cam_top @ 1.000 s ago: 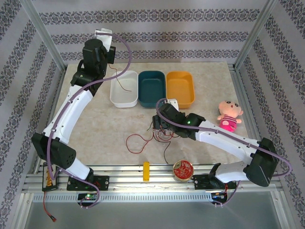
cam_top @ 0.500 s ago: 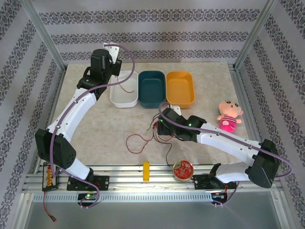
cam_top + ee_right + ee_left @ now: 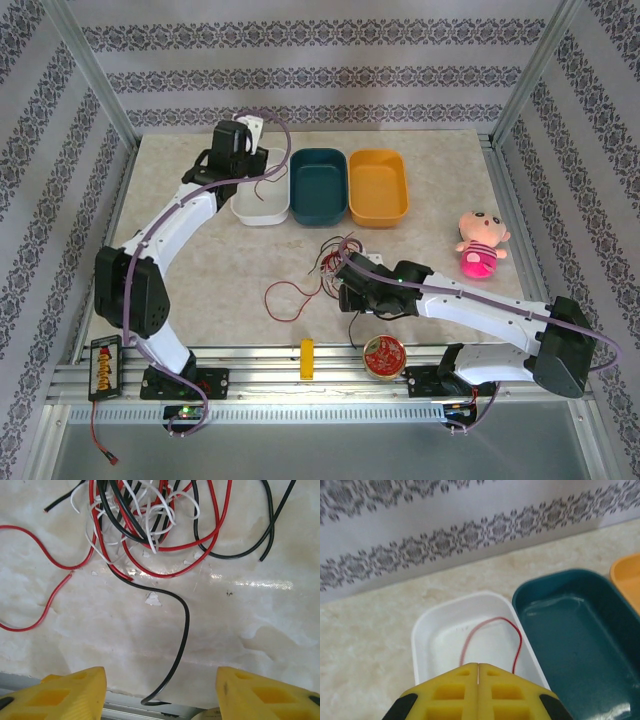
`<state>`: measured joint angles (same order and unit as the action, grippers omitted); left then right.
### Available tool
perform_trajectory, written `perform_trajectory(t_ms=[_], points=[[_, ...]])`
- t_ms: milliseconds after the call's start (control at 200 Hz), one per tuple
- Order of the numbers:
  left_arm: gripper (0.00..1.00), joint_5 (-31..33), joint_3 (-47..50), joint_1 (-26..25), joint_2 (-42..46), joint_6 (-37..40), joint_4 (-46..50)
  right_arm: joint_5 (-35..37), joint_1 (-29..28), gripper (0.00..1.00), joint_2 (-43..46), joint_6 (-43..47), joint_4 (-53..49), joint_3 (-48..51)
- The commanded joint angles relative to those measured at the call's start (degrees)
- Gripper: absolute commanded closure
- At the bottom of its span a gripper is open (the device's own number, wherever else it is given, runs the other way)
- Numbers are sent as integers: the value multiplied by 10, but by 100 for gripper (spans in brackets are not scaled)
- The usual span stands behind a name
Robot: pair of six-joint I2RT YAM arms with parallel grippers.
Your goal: Untangle the cables
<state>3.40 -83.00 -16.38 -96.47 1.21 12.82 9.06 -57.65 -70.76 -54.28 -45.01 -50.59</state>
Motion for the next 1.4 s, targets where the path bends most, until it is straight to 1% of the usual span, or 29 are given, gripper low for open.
perform_trajectory(t_ms=[0, 250, 475, 645, 665, 700, 779, 944, 1099, 1194, 1294, 1349, 1394], points=[[100, 5, 8, 4, -11, -32, 30, -18, -6, 43, -3, -15, -6, 7], [100, 40, -14, 4, -53, -39, 105, -32, -12, 47, -17, -23, -4, 11], [100, 40, -35, 4, -98, -32, 106, -40, -19, 50, -34, -32, -3, 14], [100, 52, -76, 5, -149, -23, 113, -42, -21, 54, -56, -31, 1, 10], [98, 53, -82, 4, -155, -22, 115, -43, -21, 54, -58, -30, 3, 10], [89, 55, -90, 4, -164, -19, 120, -43, -21, 55, -62, -30, 4, 10], [80, 55, -108, 5, -179, -12, 137, -42, -22, 56, -68, -33, 10, 12], [56, 66, -107, 5, -175, -7, 142, -45, -22, 59, -85, -39, 12, 12], [40, 70, -104, 4, -154, -5, 147, -42, -22, 62, -101, -37, 14, 11], [31, 71, -101, 4, -134, -5, 147, -40, -21, 70, -115, -33, 18, 6], [19, 76, -100, 4, -114, -5, 146, -30, -21, 87, -127, -29, 22, -5], [16, 78, -97, 5, -103, -7, 143, -18, -20, 95, -130, -25, 26, -13], [15, 79, -92, 4, -95, -7, 137, -8, -18, 98, -132, -20, 26, -21]])
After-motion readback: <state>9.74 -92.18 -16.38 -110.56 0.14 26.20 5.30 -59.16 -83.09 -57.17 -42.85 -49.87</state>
